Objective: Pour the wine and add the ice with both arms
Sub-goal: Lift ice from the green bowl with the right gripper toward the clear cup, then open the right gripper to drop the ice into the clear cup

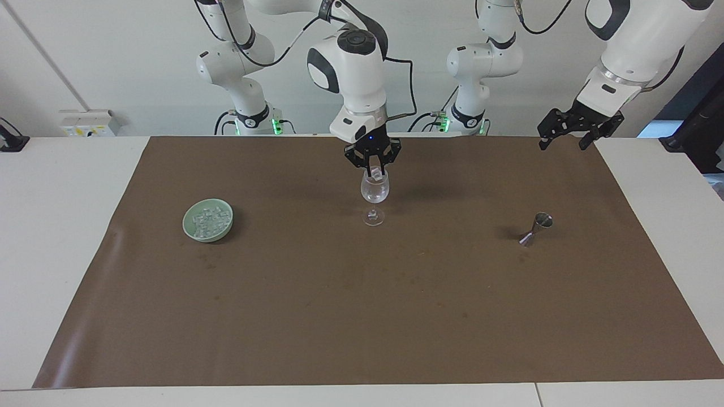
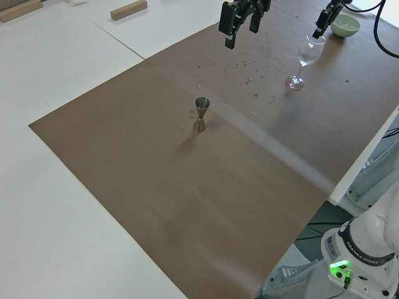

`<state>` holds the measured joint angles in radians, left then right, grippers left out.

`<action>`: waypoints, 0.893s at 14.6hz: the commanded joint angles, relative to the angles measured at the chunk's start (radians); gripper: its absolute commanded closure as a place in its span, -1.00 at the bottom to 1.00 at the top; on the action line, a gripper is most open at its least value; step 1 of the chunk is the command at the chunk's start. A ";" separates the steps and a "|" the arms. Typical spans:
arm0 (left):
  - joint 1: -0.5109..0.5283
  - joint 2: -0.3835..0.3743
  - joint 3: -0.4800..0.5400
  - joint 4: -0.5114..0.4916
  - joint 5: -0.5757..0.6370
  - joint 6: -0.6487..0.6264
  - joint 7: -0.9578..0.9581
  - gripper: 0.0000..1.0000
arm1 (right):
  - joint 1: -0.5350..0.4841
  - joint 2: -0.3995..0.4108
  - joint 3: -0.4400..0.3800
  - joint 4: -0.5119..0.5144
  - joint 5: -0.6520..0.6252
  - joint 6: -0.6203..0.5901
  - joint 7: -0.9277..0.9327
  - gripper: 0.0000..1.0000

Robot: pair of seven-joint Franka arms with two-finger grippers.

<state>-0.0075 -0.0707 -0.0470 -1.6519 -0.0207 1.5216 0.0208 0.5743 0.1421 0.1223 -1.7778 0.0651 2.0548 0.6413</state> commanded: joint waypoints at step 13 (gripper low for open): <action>0.004 0.023 -0.008 0.015 0.028 -0.020 0.031 -1.00 | -0.255 -0.010 -0.001 0.198 -0.114 -0.354 -0.176 -1.00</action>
<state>-0.0079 -0.0133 -0.0492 -1.5894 -0.0156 1.4772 0.0396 0.3845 0.1658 0.1099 -1.5943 -0.0419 1.7934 0.5057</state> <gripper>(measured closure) 0.000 0.119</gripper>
